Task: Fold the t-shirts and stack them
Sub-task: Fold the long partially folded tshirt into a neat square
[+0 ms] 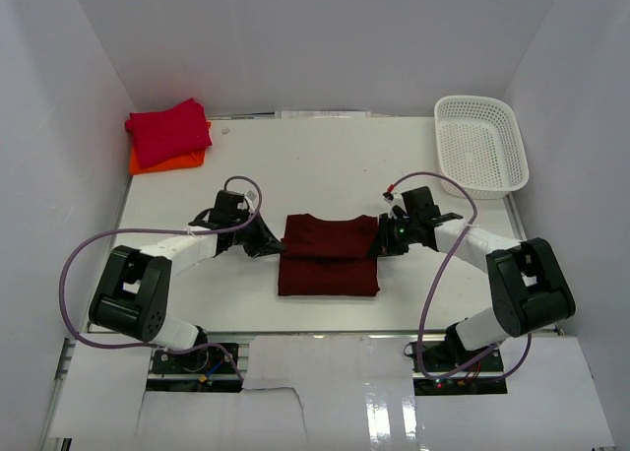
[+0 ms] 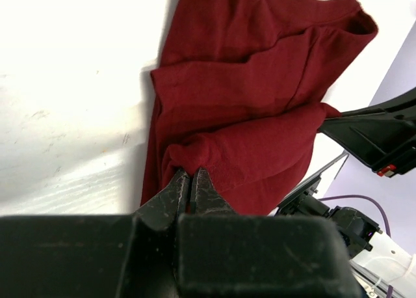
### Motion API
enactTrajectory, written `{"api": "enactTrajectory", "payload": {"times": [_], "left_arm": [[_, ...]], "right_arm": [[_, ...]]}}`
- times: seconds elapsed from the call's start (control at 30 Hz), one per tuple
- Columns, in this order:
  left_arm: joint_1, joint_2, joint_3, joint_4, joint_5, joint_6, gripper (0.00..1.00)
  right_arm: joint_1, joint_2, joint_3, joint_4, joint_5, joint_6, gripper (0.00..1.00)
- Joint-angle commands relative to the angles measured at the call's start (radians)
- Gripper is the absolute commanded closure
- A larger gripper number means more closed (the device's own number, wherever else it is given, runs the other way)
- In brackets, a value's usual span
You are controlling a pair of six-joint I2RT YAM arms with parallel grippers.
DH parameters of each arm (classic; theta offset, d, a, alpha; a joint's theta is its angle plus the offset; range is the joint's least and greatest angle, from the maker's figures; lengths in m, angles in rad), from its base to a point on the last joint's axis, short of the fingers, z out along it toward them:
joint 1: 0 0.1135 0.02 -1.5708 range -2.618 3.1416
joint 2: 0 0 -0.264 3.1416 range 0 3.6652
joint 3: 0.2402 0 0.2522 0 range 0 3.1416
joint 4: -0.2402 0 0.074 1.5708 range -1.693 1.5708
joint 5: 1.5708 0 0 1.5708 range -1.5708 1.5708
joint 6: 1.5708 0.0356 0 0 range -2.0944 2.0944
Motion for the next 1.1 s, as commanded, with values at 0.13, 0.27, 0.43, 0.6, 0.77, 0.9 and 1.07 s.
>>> {"api": "enactTrajectory", "payload": {"times": [0.13, 0.27, 0.43, 0.6, 0.77, 0.9, 1.07], "left_arm": [[0.002, -0.054, 0.049, -0.068, -0.027, 0.02, 1.0], [0.002, -0.1, 0.097, -0.117, -0.024, 0.018, 1.0], [0.001, -0.146, 0.161, -0.167, -0.015, 0.014, 1.0], [0.002, -0.158, 0.207, -0.194, -0.013, 0.017, 1.0], [0.001, -0.166, 0.23, -0.2, -0.001, 0.011, 1.0], [0.002, -0.183, 0.258, -0.223, -0.007, 0.011, 1.0], [0.002, -0.186, 0.298, -0.247, -0.007, 0.015, 1.0]], "right_arm": [[0.03, -0.063, 0.033, -0.062, 0.035, 0.009, 0.92], [0.039, -0.135, 0.07, -0.116, 0.036, 0.015, 0.92], [0.048, -0.236, 0.115, -0.203, 0.053, 0.014, 0.92], [0.047, -0.299, 0.142, -0.258, 0.061, 0.012, 0.92], [0.048, -0.31, 0.17, -0.275, 0.055, 0.014, 0.92], [0.05, -0.315, 0.195, -0.295, 0.055, 0.011, 0.92], [0.05, -0.323, 0.237, -0.321, 0.056, 0.006, 0.92]]}}
